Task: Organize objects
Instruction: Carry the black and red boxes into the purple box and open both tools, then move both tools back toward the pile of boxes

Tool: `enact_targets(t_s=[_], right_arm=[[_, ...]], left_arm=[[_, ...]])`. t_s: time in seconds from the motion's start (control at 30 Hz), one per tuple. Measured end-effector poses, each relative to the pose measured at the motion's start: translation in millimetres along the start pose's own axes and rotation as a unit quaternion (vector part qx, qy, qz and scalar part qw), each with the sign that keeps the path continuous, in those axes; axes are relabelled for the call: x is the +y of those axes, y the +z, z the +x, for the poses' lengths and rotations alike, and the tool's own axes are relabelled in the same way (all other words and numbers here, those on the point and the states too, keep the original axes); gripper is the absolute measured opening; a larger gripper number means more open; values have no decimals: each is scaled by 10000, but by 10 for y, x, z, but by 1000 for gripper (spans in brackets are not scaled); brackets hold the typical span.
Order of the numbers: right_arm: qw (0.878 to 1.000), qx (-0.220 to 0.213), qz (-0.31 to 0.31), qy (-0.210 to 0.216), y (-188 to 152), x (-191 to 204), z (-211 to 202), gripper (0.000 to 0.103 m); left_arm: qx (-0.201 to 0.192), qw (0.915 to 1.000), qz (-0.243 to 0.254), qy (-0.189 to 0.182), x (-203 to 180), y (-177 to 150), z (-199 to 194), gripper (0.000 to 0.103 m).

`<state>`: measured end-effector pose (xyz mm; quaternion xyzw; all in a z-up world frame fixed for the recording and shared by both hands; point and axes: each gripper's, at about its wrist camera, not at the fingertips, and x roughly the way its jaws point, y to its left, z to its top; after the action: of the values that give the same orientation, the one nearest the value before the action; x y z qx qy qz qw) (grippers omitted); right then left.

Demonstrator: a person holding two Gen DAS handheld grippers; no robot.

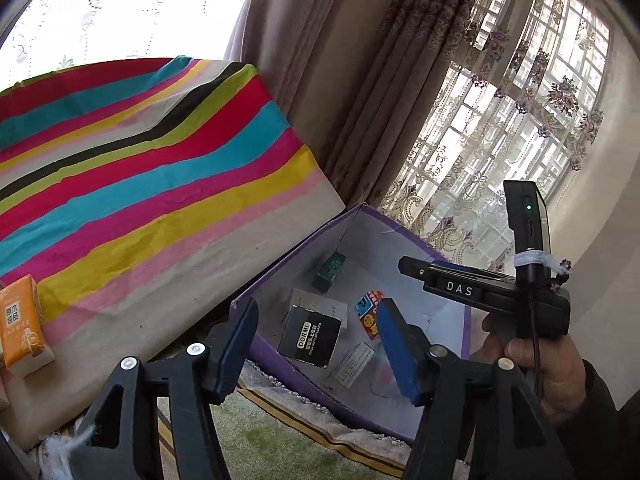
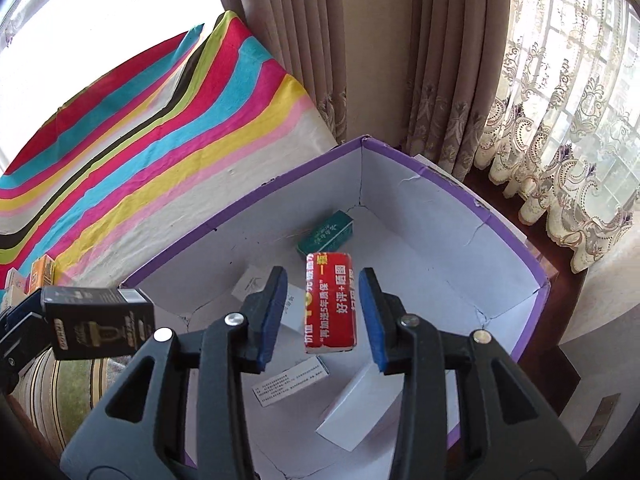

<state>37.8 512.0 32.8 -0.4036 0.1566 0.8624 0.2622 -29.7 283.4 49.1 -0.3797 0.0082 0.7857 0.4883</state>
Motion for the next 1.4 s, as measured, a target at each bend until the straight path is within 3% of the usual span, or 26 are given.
enact_targets(t_s=[0.07,0.23,0.37,0.63,0.77,0.9,1.03,1.27,1.4], right_arm=[[9999,-97,-36,-74,17,8,-46,74],[9988,-316,-264,-278,37,151,-143,91],[9957,-570,-410,-609,44,303,-215,97],[9878,-1345,-692,-383,-14,492,-437,100],[9858,-1320,-1040,16,-57,624,-505,100],[9853,-1312,-1057,268,-116,751,-563,100],[9845,-1291,-1054,555,-169,908,-617,100],[9815,-861,-1091,1318,-303,1240,-611,100],[9758,-747,-1383,1521,-410,1496,-645,100]], left_arm=[[-54,10000,-71,3,22,0,-20,68],[-175,9994,-280,111,103,4,-77,71],[-238,9987,-343,284,134,0,-134,78],[-447,9963,-408,607,210,-10,-315,83],[-650,9931,-489,848,262,-37,-431,83],[-1060,9889,-623,833,351,-91,-639,83],[-1225,9849,-649,1033,423,-166,-845,83],[-1175,9792,-946,1355,680,-403,-1211,83],[-1192,9702,-1185,1749,840,-598,-1454,83]])
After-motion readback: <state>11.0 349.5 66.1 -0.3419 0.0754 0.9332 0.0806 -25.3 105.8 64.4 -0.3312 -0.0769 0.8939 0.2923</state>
